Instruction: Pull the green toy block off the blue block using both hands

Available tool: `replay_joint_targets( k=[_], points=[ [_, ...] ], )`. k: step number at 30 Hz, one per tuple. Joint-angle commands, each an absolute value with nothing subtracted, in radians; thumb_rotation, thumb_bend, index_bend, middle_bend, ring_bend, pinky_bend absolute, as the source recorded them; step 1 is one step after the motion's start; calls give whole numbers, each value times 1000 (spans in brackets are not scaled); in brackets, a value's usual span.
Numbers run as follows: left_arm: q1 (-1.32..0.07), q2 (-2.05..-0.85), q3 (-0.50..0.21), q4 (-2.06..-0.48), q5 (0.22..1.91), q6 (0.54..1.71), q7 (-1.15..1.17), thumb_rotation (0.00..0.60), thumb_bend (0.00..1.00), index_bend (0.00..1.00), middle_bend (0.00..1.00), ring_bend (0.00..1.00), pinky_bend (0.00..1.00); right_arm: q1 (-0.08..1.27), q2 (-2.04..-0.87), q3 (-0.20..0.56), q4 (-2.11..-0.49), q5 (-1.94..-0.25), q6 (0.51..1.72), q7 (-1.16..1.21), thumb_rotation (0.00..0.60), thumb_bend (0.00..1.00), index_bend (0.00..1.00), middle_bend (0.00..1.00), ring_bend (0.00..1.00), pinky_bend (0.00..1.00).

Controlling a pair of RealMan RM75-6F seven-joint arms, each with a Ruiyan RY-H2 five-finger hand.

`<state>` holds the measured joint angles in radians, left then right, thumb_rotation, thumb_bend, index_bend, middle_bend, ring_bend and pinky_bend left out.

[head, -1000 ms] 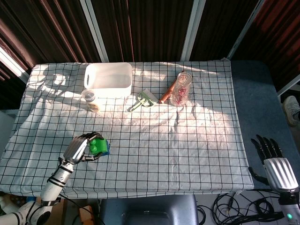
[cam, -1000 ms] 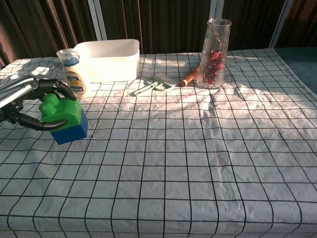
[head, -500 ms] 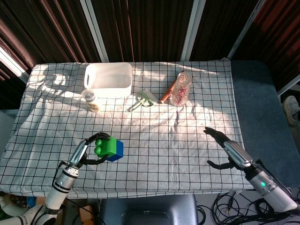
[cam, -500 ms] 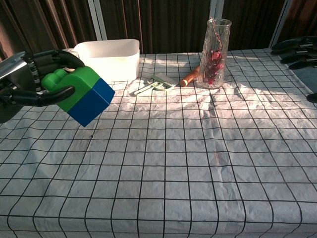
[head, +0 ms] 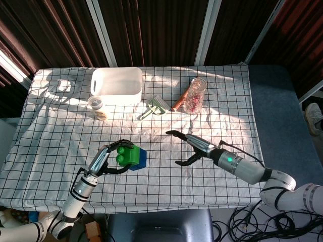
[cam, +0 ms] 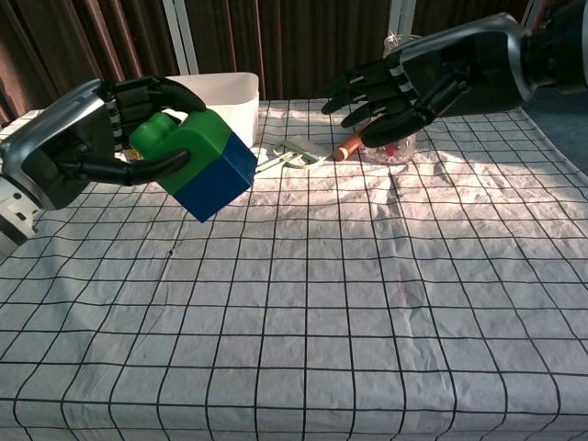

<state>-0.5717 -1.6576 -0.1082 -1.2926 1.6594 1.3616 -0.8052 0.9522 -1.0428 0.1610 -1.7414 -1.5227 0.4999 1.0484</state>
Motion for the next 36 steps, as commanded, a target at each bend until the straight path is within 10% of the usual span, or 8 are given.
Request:
replay_joint_targets(
  k=[1, 28, 36],
  points=[
    [-581, -1655, -109, -1297, 1662, 1360, -805, 600, 682, 718, 774, 705, 783, 997, -1066, 183, -1758, -1476, 450, 981, 600, 216, 0, 0, 0, 0],
    [-619, -1658, -104, -1343, 1660, 1366, -742, 600, 681, 718, 775, 704, 776, 1041, -1276, 215, -1780, -1097, 512, 579, 600, 216, 0, 3, 0, 0],
    [-623, -1661, -103, -1350, 1656, 1370, -733, 600, 682, 718, 775, 704, 775, 1037, -1330, 217, -1761, -1009, 560, 504, 600, 217, 304, 255, 183, 59]
  ],
)
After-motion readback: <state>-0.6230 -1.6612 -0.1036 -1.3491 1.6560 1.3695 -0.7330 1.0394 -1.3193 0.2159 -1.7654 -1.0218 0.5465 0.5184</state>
